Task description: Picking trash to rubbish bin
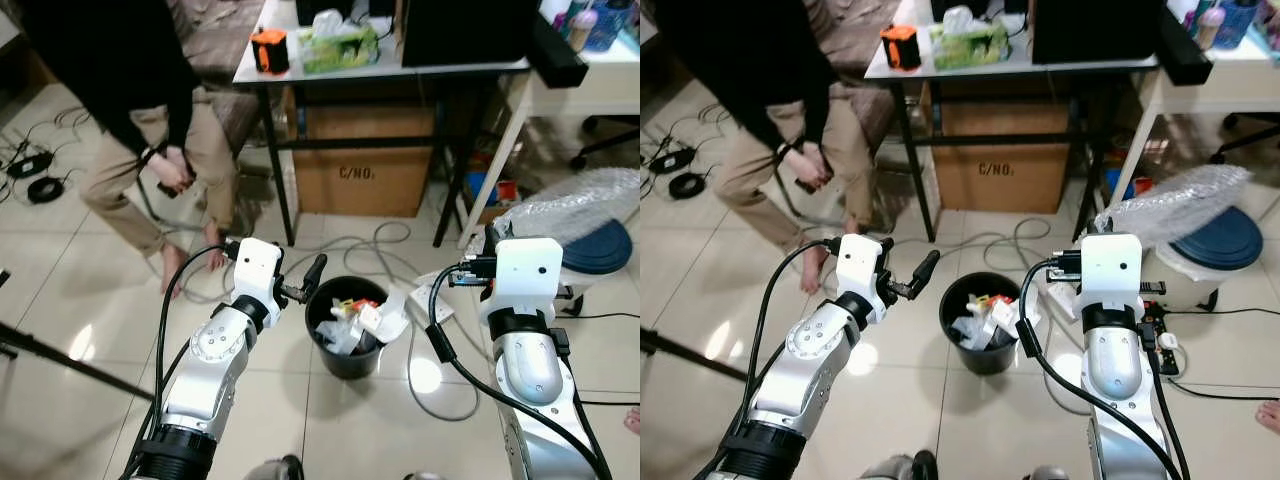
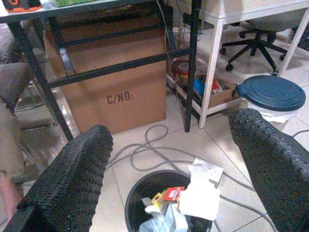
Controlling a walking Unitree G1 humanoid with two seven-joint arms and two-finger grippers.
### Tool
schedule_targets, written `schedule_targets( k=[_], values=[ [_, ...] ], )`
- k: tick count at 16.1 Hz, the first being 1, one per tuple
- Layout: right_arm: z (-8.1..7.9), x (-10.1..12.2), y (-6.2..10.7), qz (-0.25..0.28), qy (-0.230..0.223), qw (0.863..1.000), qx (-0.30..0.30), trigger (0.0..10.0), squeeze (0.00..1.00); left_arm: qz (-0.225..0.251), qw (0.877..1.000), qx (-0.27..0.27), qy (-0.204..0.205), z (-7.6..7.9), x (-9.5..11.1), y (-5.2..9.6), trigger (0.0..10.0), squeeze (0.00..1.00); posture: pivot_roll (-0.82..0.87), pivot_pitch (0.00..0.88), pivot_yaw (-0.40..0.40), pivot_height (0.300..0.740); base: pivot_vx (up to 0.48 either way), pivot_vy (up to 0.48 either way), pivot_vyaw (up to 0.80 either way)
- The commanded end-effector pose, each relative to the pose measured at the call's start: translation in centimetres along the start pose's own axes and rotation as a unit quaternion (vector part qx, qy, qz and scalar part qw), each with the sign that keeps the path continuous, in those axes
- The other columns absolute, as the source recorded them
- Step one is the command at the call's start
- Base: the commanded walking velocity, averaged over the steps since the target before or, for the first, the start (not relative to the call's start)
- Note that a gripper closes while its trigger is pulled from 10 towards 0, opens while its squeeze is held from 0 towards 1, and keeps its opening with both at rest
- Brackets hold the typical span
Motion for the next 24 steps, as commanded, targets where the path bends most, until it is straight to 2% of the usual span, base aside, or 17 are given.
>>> schedule_targets(
  k=[1, 16, 24],
  values=[
    [-0.45, -0.01, 0.09, 0.002, 0.001, 1.000, 0.008, 0.0, 0.00, -0.005, 1.000, -0.001, -0.007, -0.29, -0.22, 0.18, 10.0, 0.00, -0.10, 0.135, 0.097, 0.740, 0.454, 0.000, 0.00],
    [-0.50, 0.04, 0.32, 0.004, 0.005, 1.000, 0.010, 0.0, 0.00, -0.012, 1.000, 0.002, -0.011, -0.29, -0.50, 0.32, 10.0, 0.00, -0.11, 0.145, 0.098, 0.740, 0.416, 0.000, 0.00],
    [-0.68, -0.45, 0.59, -0.006, 0.005, 1.000, 0.015, 0.0, 0.00, -0.019, 1.000, 0.000, -0.010, -0.16, -0.81, 0.54, 10.0, 0.00, -0.11, 0.160, 0.105, 0.740, 0.072, 0.000, 0.00]
  ],
)
Point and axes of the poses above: a point about 5 cm out from each wrist's last joint towards the gripper, its own y axis pointing back from the gripper into the wrist, its own x axis along the axis of the wrist's last joint, z = x × y, the point moved 1 cm from there along -y, pointing out of the wrist towards the gripper, and after that the axes turned 12 degrees about -y, right-handed, at the moved point
